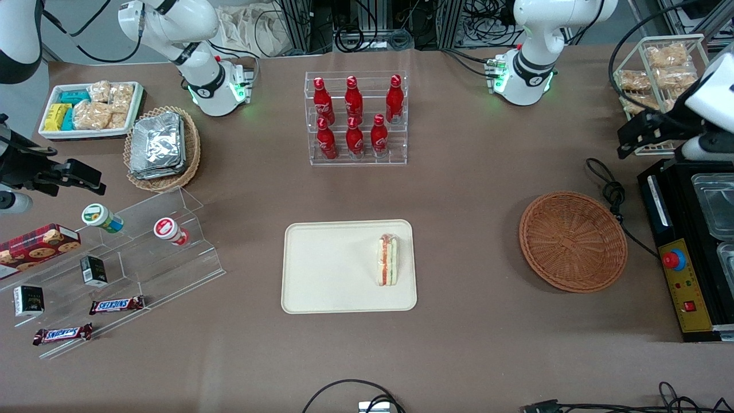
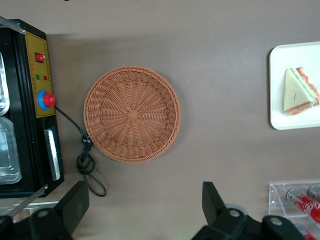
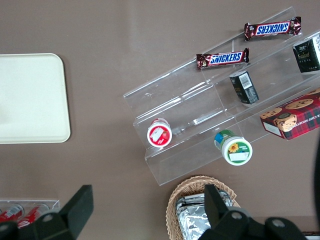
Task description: Place sandwich from basket to tray
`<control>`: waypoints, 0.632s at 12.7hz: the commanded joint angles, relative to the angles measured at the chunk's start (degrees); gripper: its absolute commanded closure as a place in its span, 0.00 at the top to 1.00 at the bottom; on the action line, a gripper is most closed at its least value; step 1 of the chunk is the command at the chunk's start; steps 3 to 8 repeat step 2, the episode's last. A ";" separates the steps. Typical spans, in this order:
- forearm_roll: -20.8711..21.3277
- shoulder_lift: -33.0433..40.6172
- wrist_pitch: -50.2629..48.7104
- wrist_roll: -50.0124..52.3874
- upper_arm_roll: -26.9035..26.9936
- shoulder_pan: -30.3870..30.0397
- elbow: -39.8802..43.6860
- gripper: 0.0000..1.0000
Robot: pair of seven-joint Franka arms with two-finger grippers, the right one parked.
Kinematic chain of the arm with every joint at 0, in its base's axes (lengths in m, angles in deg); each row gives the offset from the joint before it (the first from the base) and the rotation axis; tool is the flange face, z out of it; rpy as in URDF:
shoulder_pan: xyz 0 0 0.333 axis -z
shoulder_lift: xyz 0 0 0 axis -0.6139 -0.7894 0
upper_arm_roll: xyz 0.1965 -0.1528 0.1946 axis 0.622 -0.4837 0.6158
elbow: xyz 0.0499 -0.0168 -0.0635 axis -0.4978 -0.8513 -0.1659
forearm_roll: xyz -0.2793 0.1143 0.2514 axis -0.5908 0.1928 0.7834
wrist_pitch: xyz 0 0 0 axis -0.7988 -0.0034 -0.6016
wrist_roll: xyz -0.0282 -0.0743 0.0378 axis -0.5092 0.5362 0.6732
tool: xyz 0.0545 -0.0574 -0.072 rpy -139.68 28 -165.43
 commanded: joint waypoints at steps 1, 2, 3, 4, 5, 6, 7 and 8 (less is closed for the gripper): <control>-1.04 1.83 -1.36 -2.53 1.04 0.17 -1.76 1.00; -1.04 1.65 -1.45 -2.45 1.04 0.25 -1.76 1.00; -1.04 1.65 -1.45 -2.45 1.04 0.25 -1.76 1.00; -1.04 1.65 -1.45 -2.45 1.04 0.25 -1.76 1.00; -1.04 1.65 -1.45 -2.45 1.04 0.25 -1.76 1.00; -1.04 1.65 -1.45 -2.45 1.04 0.25 -1.76 1.00; -1.04 1.65 -1.45 -2.45 1.04 0.25 -1.76 1.00; -1.04 1.65 -1.45 -2.45 1.04 0.25 -1.76 1.00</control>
